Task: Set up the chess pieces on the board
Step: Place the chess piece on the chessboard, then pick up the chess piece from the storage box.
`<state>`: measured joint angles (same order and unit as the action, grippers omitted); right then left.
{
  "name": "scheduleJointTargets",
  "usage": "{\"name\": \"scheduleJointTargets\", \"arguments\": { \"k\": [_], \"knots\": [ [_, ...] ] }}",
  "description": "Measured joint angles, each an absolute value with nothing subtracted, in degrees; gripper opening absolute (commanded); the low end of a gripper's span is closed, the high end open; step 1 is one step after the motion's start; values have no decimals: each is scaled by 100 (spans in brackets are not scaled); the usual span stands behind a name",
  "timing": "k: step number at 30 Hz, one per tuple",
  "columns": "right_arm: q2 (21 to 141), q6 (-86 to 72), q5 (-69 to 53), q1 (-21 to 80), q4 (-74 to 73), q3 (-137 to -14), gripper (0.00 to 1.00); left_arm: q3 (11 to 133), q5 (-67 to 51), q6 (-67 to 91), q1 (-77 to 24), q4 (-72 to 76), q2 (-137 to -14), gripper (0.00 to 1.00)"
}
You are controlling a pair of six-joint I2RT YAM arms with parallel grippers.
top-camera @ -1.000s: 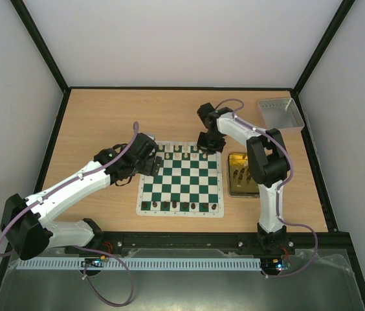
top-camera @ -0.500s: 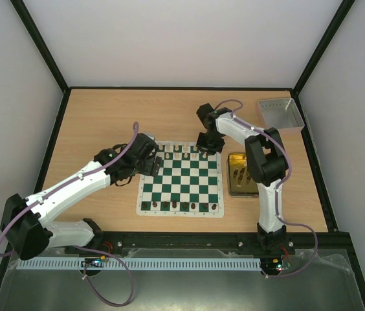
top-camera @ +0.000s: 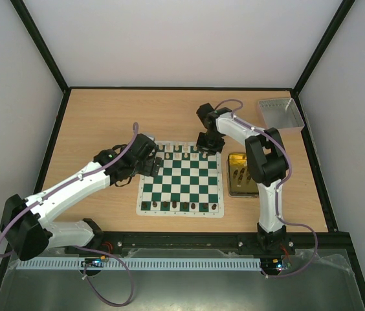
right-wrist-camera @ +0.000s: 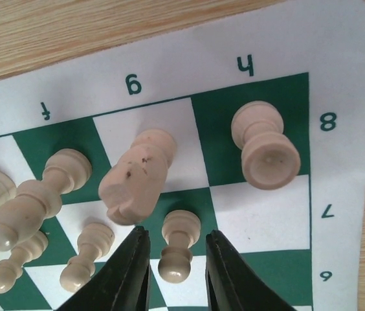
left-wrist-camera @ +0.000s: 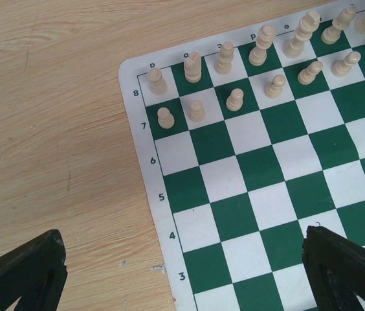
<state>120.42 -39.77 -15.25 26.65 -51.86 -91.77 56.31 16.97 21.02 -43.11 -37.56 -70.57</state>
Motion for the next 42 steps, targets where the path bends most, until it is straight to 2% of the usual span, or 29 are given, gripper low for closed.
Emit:
{"name": "scheduleJointTargets", "arguments": {
  "k": [5,13,20,25,42],
  "knots": [
    [11810,-3972,-1520,2665,-5229,-9131,24,5618,1697,2102,-4311,-3754,-7043,99],
    [10632,-3948,-1221,2596,-5428,-8748,24,5618,1695,2102,-4311,-3756,-7043,99],
    [9797,-4012,-749,1802,-5417,-7483,23,5618,1693,2099,-4311,-3756,-7043,99],
    [9760,-4034,-502,1190,-5343,-6814,24,5618,1693,2099,-4316,-3756,-7043,99],
    [9863,-4053,-353,902,-4650,-6589,24,5618,1691,2102,-4348,-3758,-7050,99]
  ]
}}
